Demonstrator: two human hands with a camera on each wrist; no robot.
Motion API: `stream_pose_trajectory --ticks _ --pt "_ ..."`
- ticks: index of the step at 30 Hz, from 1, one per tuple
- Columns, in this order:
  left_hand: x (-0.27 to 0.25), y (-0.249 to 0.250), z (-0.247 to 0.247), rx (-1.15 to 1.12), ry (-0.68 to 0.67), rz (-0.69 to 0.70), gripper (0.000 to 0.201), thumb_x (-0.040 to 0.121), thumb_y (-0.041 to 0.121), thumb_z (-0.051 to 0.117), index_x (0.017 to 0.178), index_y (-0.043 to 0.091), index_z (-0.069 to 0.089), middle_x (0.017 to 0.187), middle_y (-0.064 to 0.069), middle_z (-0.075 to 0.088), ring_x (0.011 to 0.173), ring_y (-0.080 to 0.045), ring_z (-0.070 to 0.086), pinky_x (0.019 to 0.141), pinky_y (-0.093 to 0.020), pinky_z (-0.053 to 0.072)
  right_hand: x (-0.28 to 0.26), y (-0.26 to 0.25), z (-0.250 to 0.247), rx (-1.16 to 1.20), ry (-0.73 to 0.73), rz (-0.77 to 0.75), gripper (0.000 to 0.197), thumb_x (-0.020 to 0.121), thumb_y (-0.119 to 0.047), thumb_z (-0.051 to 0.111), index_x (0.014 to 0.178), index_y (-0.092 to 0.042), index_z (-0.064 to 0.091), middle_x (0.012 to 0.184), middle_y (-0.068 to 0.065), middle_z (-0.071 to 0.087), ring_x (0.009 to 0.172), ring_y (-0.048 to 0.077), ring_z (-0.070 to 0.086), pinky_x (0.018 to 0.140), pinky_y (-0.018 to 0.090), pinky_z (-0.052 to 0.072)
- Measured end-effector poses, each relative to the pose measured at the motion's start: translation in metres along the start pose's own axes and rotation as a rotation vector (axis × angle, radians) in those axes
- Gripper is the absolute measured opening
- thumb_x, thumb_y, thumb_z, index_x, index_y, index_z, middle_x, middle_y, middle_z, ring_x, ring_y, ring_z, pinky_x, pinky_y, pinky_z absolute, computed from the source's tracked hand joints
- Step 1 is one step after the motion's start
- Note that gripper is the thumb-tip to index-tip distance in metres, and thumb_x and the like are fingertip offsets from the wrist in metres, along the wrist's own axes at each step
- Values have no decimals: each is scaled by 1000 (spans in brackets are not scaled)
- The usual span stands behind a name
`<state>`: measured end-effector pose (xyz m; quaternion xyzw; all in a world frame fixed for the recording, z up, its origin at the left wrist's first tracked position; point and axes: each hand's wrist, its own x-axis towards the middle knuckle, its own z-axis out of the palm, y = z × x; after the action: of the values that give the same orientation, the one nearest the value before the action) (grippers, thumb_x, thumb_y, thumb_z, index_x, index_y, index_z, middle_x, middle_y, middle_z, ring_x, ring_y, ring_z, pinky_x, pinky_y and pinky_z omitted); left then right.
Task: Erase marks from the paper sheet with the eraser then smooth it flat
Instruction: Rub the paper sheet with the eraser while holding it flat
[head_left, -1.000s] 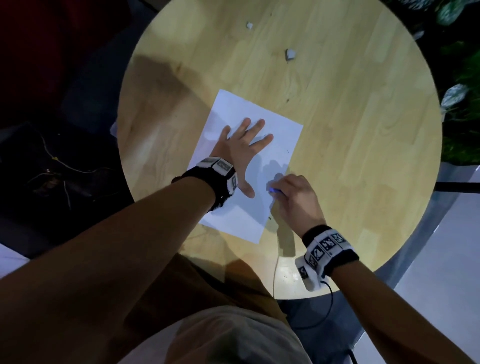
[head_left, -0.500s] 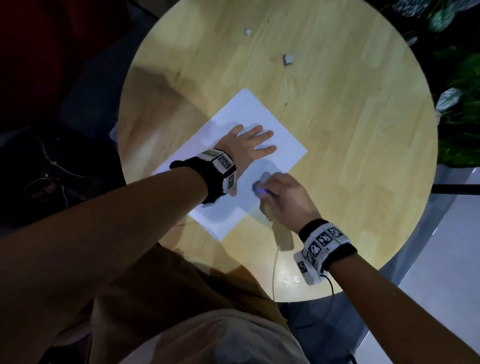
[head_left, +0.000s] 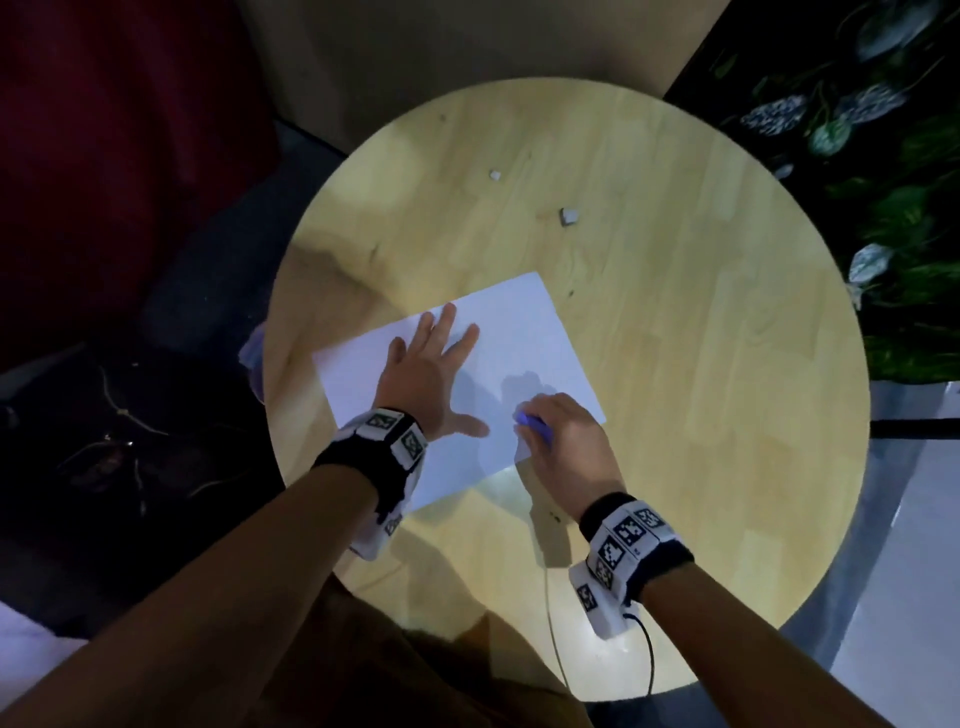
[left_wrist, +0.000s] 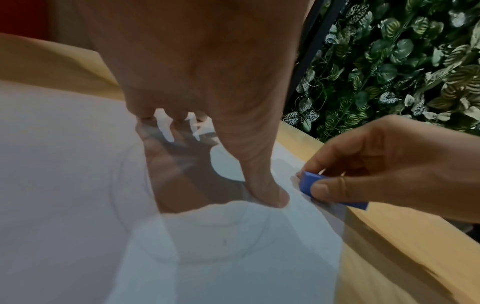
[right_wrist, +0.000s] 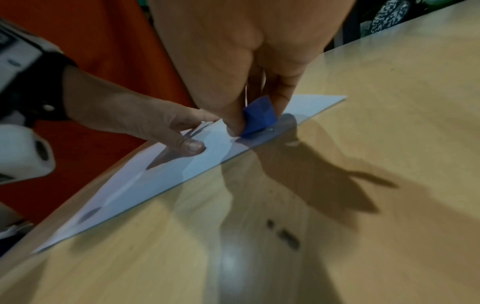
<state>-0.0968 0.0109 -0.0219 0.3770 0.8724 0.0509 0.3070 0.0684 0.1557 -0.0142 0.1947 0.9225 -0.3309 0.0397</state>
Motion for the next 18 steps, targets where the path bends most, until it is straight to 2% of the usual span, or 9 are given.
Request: stream_pose_trajectory --ticks 3,6,8,12,15,18 --pt "16 -6 -17 38 -62 70 127 65 63 82 159 31 2 164 0 -21 152 -23 -15 121 -49 4 18 -6 -5 37 -48 -50 14 87 -9 65 99 -12 71 93 -2 57 86 15 55 77 15 37" --pt "25 -5 -29 55 -49 97 114 70 48 85 158 30 14 166 -2 -13 152 -22 -12 122 -46 7 51 -7 -6 11 19 -42 15 86 -10 67 100 -12 72 91 -1 55 86 18 55 78 21 41" --pt "24 -4 -27 28 -32 71 105 76 45 82 158 31 18 166 -2 -10 153 -22 -9 122 -46 10 75 -9 -5 4 37 -20 16 86 -11 67 101 -12 72 91 1 57 88 21 56 80 26 45" --pt "17 -14 -14 -5 -59 80 116 74 64 74 158 37 -1 163 3 -26 151 -22 -19 121 -50 2 106 -14 -8 15 77 -10 17 85 -10 69 102 -10 72 96 7 63 91 24 60 82 26 45" --pt "19 -18 -14 27 -100 87 131 67 70 76 158 32 -11 161 3 -30 150 -22 -23 121 -52 0 103 -18 -1 3 109 24 15 85 -8 67 99 -9 72 96 8 64 93 27 58 84 30 46" --pt "20 -16 -16 63 -120 90 135 65 73 75 157 29 -13 161 2 -31 150 -24 -23 120 -52 1 73 -31 10 -57 46 -118 13 82 -2 66 93 -7 72 90 9 64 86 30 58 80 33 47"
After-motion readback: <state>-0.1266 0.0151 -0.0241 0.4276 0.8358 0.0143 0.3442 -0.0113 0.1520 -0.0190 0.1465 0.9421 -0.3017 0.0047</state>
